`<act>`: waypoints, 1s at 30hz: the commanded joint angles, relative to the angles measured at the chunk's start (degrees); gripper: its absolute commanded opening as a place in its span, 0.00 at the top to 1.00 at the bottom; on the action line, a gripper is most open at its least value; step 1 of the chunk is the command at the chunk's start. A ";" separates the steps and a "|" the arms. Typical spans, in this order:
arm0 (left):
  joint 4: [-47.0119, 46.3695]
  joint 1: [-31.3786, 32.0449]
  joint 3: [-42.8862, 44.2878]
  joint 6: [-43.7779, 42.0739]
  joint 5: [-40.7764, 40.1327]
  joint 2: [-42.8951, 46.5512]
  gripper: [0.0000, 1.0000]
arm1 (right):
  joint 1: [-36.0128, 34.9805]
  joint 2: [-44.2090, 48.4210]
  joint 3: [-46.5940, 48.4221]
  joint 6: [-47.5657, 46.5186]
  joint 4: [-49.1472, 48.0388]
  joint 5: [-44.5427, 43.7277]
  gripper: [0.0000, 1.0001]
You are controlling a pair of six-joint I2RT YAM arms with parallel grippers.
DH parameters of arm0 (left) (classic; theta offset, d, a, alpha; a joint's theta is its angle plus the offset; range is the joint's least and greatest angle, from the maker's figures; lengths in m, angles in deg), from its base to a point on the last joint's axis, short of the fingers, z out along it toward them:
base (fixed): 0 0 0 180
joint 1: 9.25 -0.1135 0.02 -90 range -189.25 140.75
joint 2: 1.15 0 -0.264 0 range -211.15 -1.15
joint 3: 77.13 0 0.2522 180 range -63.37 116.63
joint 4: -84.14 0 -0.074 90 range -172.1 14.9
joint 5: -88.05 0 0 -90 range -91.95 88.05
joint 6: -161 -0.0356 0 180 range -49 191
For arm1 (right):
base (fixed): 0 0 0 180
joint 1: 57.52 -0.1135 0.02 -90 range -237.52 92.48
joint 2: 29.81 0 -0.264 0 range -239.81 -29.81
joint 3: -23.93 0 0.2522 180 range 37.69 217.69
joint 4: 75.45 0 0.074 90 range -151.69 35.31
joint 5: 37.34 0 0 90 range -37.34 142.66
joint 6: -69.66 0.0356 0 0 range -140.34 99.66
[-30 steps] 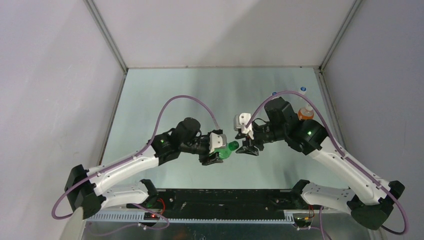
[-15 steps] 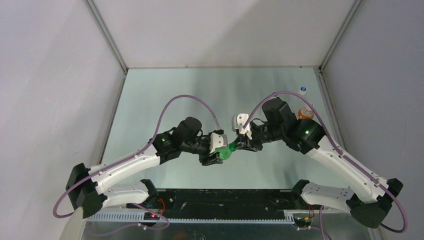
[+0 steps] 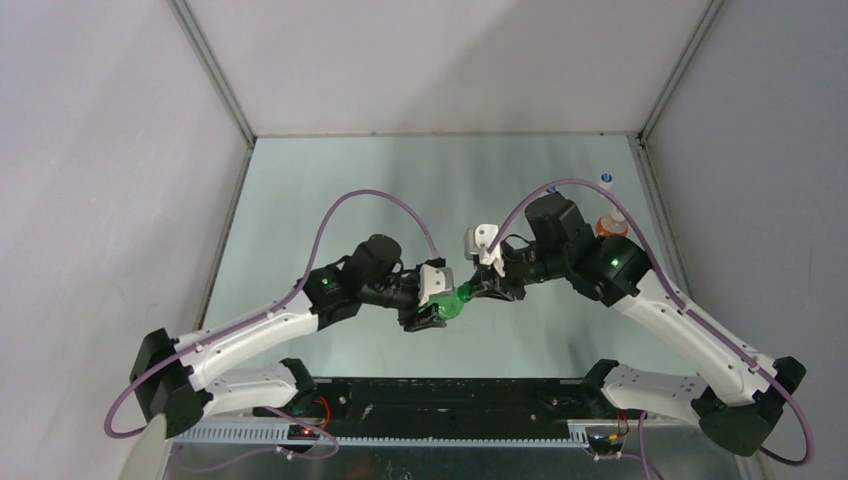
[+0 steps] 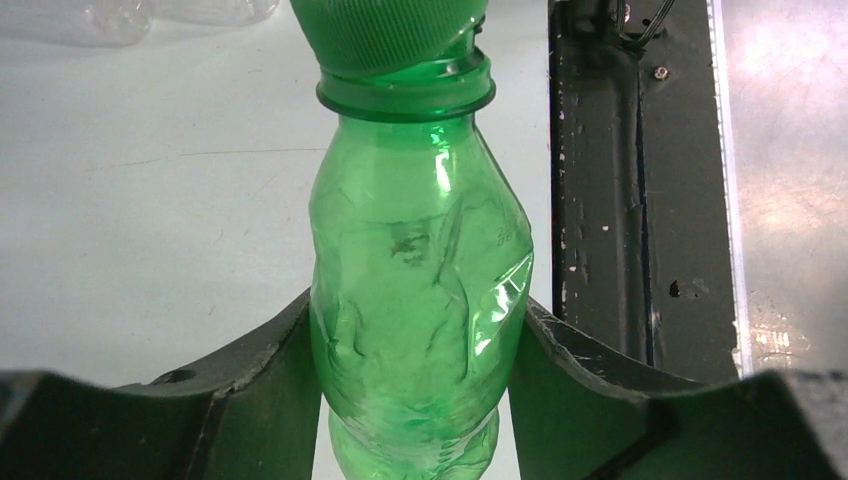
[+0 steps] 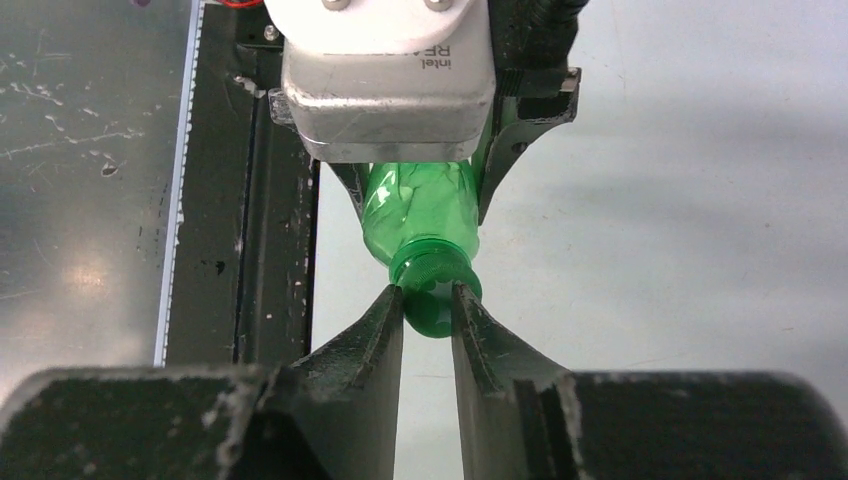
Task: Screw on the bottle caps
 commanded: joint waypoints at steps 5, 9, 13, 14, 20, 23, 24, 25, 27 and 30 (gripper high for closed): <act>-20.89 -0.87 -4.78 10.71 -2.30 5.68 1.00 | 0.16 -0.37 1.20 2.99 0.57 1.95 0.76; -24.88 -1.01 -6.96 13.62 -4.40 6.86 1.00 | 0.06 0.12 0.39 4.34 -0.65 2.94 0.77; -27.49 -1.02 -7.53 15.35 -4.95 6.98 1.00 | -0.17 0.06 0.29 4.84 -0.81 3.25 0.78; -27.71 -1.00 -7.49 15.41 -4.68 6.93 1.00 | -0.18 0.12 0.20 4.91 -1.01 3.30 0.78; -27.29 -0.99 -7.37 13.79 -1.73 6.19 1.00 | 0.08 0.89 -0.11 5.60 -3.28 2.81 0.78; -25.03 -1.14 -7.25 12.43 -3.22 6.23 1.00 | 0.13 2.50 0.66 6.30 -3.00 2.65 0.75; -24.18 -1.43 -7.31 12.32 -3.83 6.25 1.00 | 0.10 3.28 1.24 6.28 -2.02 2.51 0.71; -23.89 -1.59 -7.46 12.23 -4.00 6.24 1.00 | 0.11 4.11 1.51 6.22 -1.40 2.13 0.66; -23.04 -2.13 -7.68 12.12 -4.22 6.44 1.00 | 0.07 5.25 2.12 5.46 0.54 1.63 0.59; -21.34 -2.44 -7.28 10.95 -4.07 6.71 1.00 | 0.09 6.48 3.27 3.82 3.51 0.14 0.54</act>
